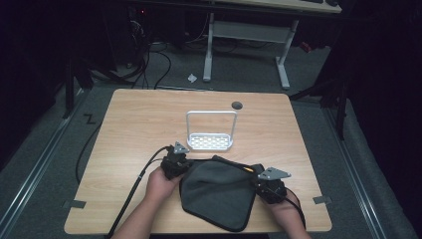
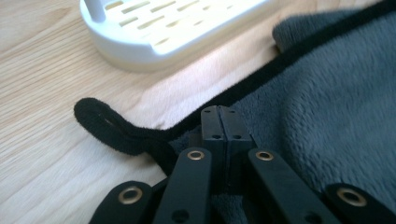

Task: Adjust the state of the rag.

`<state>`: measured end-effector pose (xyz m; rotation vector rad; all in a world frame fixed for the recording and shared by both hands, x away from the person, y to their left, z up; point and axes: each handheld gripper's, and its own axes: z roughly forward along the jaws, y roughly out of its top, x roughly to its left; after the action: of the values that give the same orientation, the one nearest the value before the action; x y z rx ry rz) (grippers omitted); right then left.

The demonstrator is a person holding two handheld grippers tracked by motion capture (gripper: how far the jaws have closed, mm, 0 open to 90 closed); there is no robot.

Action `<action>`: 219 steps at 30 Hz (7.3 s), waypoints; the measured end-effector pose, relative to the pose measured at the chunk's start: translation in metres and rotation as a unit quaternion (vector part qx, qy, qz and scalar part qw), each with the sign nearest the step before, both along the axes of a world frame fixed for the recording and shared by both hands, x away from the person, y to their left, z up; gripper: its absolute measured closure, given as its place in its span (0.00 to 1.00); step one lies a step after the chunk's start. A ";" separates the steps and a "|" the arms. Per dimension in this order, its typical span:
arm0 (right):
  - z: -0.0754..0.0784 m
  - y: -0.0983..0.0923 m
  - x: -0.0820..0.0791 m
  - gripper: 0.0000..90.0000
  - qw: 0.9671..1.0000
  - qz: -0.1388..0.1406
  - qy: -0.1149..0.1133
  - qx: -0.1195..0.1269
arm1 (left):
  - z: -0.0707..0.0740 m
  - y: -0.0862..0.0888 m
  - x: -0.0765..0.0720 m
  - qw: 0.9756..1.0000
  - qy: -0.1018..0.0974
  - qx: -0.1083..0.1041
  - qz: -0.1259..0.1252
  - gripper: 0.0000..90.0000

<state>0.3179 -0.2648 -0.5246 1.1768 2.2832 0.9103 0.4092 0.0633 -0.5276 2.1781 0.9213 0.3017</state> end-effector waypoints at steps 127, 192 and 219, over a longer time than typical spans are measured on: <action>-0.002 -0.018 0.020 0.76 0.998 -0.064 0.017 0.010 | -0.003 0.094 -0.115 0.993 -0.011 0.012 0.113 0.59; 0.022 0.060 -0.009 0.55 0.997 0.067 -0.034 0.033 | -0.009 0.017 0.009 0.995 -0.035 -0.026 0.090 0.66; -0.002 0.199 -0.033 0.48 0.981 0.194 -0.003 -0.001 | -0.012 0.031 0.015 0.992 0.022 -0.099 0.079 0.88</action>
<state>0.2854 -0.0657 -0.5265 0.7336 2.5563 1.0418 0.4238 0.0939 -0.5392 1.9423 1.1039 0.2276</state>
